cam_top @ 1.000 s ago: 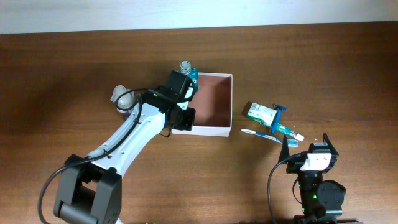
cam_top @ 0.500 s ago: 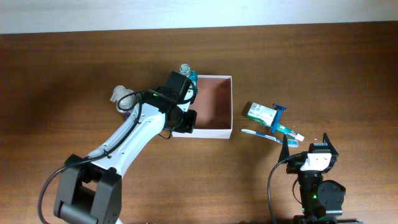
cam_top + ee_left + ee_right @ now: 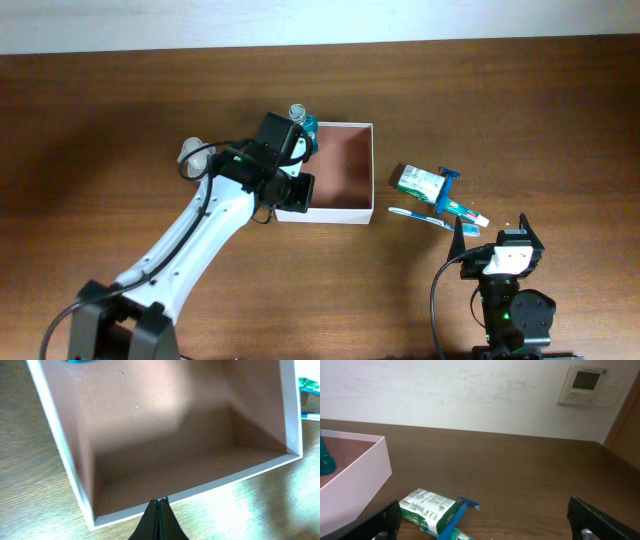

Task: Pack container

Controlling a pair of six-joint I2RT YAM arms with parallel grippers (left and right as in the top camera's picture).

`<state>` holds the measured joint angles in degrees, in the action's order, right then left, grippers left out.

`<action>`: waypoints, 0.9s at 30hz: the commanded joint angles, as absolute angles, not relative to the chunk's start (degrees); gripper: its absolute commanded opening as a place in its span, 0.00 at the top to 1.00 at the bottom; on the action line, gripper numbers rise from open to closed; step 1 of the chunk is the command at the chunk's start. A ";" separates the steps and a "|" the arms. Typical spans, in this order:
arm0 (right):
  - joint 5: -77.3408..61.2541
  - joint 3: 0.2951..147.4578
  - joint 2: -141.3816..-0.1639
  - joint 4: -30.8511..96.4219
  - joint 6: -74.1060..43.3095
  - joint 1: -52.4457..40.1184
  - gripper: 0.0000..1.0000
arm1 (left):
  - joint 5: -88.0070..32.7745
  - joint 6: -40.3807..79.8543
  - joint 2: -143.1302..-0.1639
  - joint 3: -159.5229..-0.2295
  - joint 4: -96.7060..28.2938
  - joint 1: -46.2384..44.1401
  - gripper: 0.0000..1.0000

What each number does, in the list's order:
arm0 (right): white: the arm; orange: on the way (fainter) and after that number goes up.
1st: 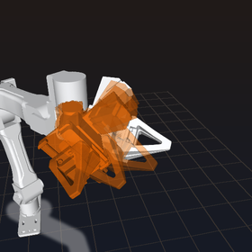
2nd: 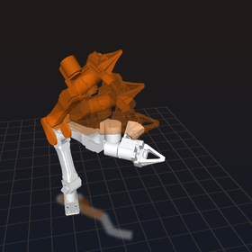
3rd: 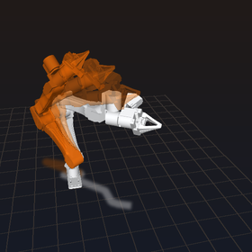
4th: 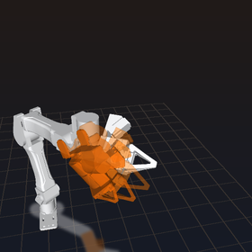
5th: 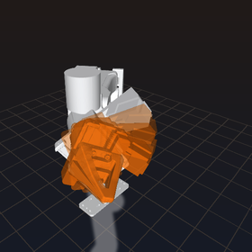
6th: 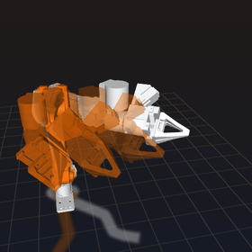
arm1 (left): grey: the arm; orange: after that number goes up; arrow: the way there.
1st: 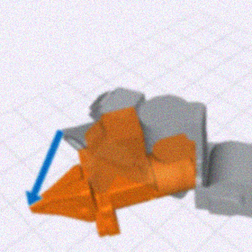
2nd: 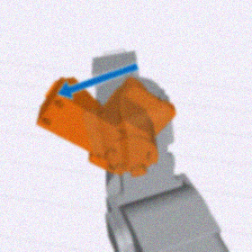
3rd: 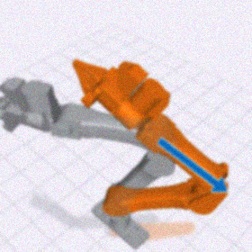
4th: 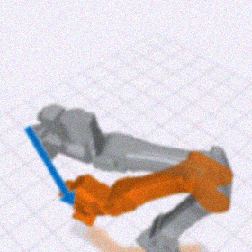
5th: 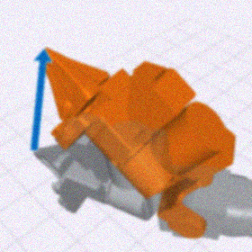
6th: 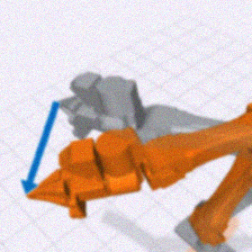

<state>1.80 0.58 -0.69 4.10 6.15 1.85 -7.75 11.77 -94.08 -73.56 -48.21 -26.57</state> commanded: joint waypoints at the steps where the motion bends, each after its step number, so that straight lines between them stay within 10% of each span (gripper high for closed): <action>1: 1.72 0.32 -0.32 4.58 6.20 2.24 0.02 | -2.33 12.16 -90.48 -75.26 -48.53 -26.46 0.99; 16: 1.72 0.32 -0.32 4.58 6.20 2.24 0.01 | 15.75 22.50 -81.25 -75.81 -51.90 -12.58 0.98; 19: 1.72 0.32 -0.32 4.58 6.20 2.24 0.02 | 13.89 22.48 -81.41 -75.81 -51.53 -8.82 0.64; 22: 1.72 0.32 -0.32 4.58 6.20 2.24 0.01 | 12.86 22.48 -81.38 -75.81 -51.07 -7.33 0.55; 25: 1.72 0.32 -0.32 4.58 6.20 2.24 0.02 | 12.88 22.48 -81.41 -75.81 -50.33 -6.63 0.08; 27: 1.72 0.32 -0.32 4.58 6.20 2.24 0.02 | 12.91 22.24 -81.41 -75.81 -49.12 -6.28 0.01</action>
